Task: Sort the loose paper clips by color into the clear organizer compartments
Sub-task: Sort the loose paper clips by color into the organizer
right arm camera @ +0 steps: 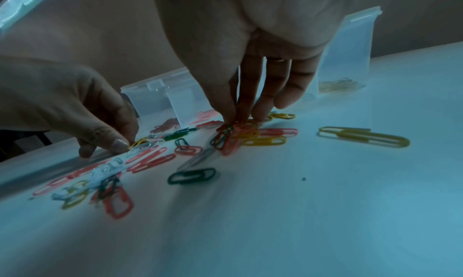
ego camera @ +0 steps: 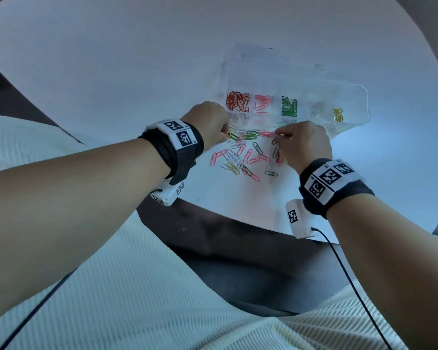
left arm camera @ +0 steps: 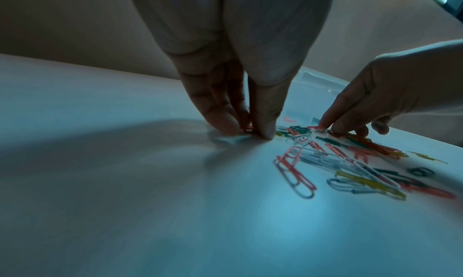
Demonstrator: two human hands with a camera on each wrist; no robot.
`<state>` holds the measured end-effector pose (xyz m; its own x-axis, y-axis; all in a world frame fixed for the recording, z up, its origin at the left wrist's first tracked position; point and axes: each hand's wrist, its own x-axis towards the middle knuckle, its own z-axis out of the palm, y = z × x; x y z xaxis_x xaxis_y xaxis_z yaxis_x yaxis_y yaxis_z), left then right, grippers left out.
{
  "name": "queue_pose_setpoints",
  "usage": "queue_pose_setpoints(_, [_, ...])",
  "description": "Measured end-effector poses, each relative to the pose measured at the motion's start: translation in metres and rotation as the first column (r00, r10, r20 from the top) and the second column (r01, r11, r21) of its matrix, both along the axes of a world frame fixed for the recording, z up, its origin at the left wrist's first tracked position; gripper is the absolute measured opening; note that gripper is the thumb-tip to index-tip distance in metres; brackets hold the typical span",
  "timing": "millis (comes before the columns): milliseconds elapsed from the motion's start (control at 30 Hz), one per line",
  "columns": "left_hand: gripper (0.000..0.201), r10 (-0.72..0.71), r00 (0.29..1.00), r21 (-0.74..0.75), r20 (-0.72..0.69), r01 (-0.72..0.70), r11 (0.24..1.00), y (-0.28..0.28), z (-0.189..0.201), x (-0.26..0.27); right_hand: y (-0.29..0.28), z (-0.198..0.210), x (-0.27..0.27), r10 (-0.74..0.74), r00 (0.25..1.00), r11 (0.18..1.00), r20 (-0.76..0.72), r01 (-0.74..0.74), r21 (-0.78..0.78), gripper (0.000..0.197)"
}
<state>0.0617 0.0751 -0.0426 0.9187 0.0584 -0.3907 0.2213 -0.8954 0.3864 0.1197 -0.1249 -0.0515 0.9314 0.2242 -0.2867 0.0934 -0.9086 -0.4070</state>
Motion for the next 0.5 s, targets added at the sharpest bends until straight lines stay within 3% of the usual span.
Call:
queue_pose_setpoints(233, [0.013, 0.033, 0.999, -0.022, -0.010, -0.033, 0.999, -0.001, 0.002, -0.002, -0.002, -0.001, -0.004, 0.019, 1.000, 0.998, -0.013, -0.020, -0.054, 0.020])
queue_pose_setpoints(500, [0.020, 0.076, 0.997, -0.049, -0.007, -0.076, 0.996, -0.001, 0.004, 0.000, -0.018, -0.007, -0.018, -0.005, 1.000, 0.998, 0.019, 0.004, 0.055, 0.020])
